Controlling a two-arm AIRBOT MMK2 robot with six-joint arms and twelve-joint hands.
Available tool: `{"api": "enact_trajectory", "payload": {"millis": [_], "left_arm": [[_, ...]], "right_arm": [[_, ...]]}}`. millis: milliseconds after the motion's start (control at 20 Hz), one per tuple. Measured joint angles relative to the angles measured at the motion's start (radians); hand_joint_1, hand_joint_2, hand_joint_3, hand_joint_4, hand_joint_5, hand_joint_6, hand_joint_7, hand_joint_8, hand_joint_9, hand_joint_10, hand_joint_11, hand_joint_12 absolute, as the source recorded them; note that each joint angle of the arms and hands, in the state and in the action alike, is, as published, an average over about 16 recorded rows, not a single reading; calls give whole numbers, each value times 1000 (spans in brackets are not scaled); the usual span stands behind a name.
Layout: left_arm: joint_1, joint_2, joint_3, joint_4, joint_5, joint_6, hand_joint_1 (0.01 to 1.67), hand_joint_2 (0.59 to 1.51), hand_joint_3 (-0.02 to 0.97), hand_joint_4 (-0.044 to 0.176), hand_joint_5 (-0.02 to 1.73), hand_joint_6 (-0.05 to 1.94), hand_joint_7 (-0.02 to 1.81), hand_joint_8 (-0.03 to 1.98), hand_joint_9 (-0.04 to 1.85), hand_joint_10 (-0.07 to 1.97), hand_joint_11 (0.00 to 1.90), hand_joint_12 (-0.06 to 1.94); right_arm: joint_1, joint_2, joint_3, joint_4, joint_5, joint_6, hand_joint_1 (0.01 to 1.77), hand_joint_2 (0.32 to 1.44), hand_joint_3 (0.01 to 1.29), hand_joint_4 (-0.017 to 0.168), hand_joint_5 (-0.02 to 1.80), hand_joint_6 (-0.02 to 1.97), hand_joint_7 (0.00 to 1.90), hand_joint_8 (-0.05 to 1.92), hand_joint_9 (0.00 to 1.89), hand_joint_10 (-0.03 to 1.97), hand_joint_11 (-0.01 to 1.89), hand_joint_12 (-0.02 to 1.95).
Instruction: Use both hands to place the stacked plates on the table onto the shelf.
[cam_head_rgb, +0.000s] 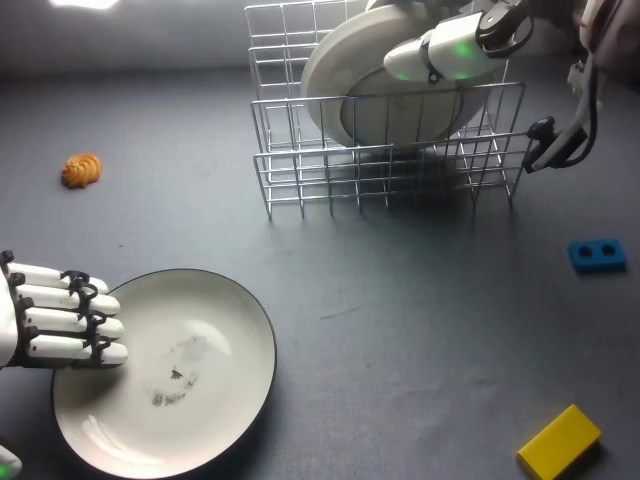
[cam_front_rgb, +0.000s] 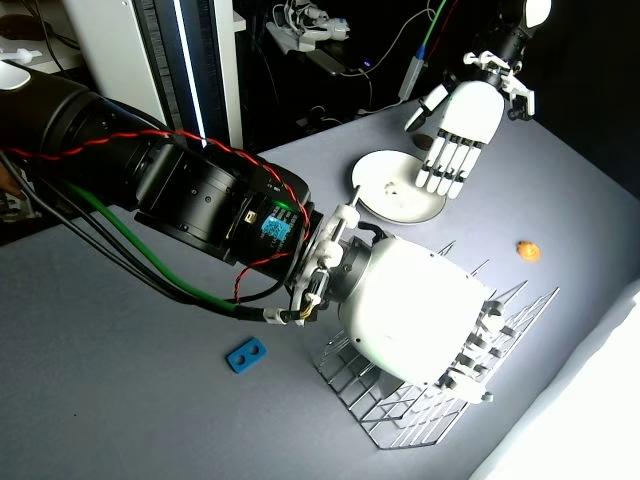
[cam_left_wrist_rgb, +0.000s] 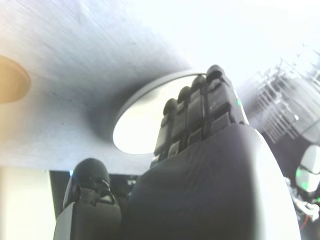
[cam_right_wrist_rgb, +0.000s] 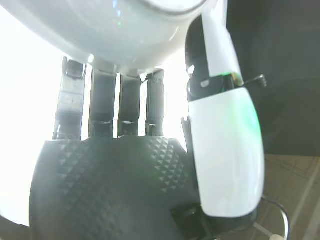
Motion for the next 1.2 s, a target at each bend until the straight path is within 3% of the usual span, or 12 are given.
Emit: {"api": "enact_trajectory", "payload": {"millis": [450,750,1200], "left_arm": [[74,-10,-5,-63,42,-44,15,1194,9,-3,15,0,17,-3,-24,-37,15,14],[111,-4,-23,-93,75,-90,15,1195,8,-7,3,-16,10,-4,-26,-43,16,20],[144,7,-51,-123,104,-126,16,1197,8,-9,-5,-26,-1,-7,-25,-49,17,25]], "right_arm": [[41,44,-115,-199,59,-21,1035,1069,11,-5,712,146,757,186,818,-11,353,1033],[30,55,-209,-363,105,-64,1025,1004,11,-5,439,92,462,106,496,-11,205,645],[-70,2,-288,-509,92,-212,1029,915,11,2,45,14,41,-5,45,-11,20,61]]}}
